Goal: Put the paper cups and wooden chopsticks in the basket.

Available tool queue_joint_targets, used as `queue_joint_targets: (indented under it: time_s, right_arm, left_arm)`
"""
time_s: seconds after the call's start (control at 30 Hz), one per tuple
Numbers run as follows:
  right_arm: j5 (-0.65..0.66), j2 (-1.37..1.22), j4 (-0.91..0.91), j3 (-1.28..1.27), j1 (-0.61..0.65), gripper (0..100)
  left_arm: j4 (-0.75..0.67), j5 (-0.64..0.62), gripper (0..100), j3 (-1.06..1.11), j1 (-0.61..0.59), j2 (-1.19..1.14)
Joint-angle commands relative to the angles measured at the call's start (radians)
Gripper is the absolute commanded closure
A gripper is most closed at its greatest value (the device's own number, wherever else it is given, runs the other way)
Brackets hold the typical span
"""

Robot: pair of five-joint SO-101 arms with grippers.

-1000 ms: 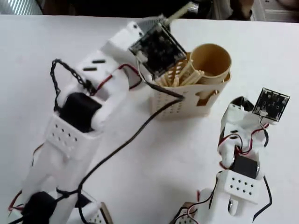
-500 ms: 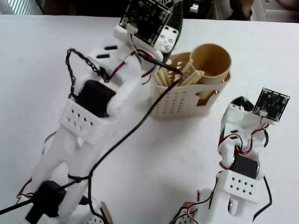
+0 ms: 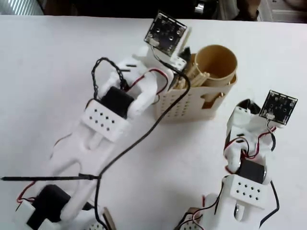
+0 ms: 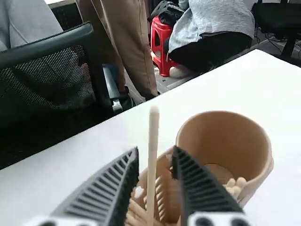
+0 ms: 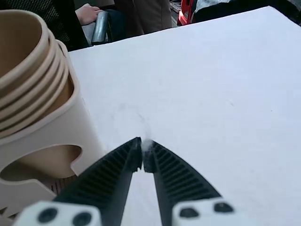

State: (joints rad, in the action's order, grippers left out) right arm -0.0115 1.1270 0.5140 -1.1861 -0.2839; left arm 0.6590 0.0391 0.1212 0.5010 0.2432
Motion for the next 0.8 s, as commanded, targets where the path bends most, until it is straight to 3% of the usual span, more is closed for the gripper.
queue_joint_targets:
  time_s: [0.0, 0.2, 0.37, 0.47, 0.63, 0.77]
  right_arm:
    - [0.011, 0.015, -0.019, 0.009, -0.01, 98.1]
    - [0.011, 0.015, -0.019, 0.009, -0.01, 98.1]
    - [0.011, 0.019, -0.012, 0.015, -0.01, 98.1]
    - [0.011, 0.021, 0.008, 0.046, -0.012, 98.1]
    - [0.006, 0.09, 0.232, 0.224, -0.004, 98.1]
    - [0.011, 0.202, 0.386, 0.333, 0.088, 98.1]
  left_arm:
    - [0.121, -0.052, 78, -0.106, 0.004, 0.008]
    - [0.325, -0.017, 79, -0.284, 0.002, 0.01]
    - [0.41, 0.143, 98, -0.379, 0.004, 0.05]
    - [0.423, 0.17, 97, -0.376, 0.002, 0.119]
    - [0.486, 0.141, 98, -0.376, -0.082, 0.228]
    - [0.505, 0.147, 98, -0.31, -0.173, 0.326]
